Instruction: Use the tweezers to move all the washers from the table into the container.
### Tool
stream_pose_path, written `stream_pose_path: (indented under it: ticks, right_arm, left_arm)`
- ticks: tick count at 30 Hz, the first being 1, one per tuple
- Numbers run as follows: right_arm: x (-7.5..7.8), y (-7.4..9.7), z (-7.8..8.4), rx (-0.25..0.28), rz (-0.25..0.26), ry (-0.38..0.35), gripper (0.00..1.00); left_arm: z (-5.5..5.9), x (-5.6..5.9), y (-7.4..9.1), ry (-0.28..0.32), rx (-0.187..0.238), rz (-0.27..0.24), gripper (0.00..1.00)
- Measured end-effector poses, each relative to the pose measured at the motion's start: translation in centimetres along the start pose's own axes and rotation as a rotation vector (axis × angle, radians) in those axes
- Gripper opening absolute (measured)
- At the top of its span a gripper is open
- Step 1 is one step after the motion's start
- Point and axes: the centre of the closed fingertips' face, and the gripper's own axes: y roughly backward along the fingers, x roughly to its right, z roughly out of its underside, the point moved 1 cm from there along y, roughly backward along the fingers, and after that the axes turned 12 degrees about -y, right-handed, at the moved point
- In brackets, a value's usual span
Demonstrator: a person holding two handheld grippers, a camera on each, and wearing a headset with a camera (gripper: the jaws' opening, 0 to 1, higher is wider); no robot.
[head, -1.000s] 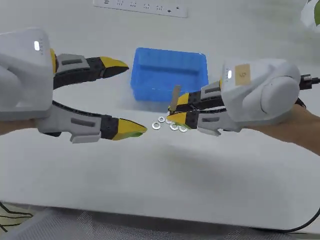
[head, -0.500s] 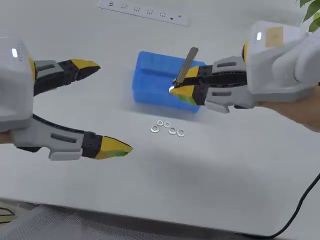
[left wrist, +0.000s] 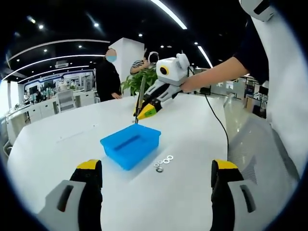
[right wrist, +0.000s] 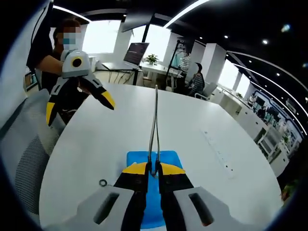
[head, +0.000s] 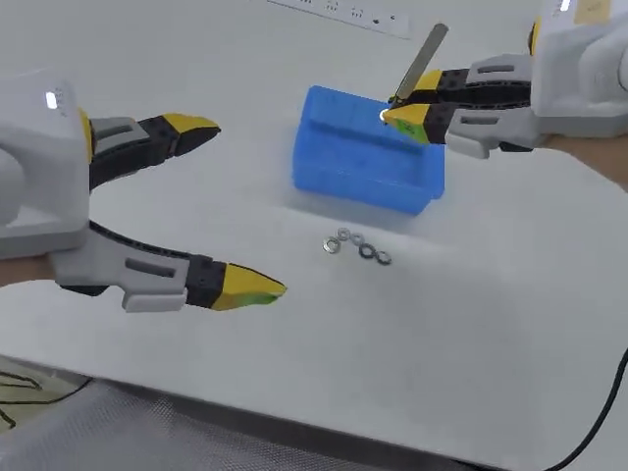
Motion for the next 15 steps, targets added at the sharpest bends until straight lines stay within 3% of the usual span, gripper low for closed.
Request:
stream_pose_path:
  ticks: [9, 15]
  right_arm:
    - [0.7, -3.6, 4.2, -0.077, -0.051, -0.016, 0.09]
    - [0.9, -4.9, 5.9, -0.099, -0.075, -0.007, 0.09]
  left_arm:
    - [1.6, -0.1, 0.4, 0.018, -0.038, 0.008, 0.99]
    - [2.6, -0.3, 0.6, 0.029, -0.07, 0.002, 0.99]
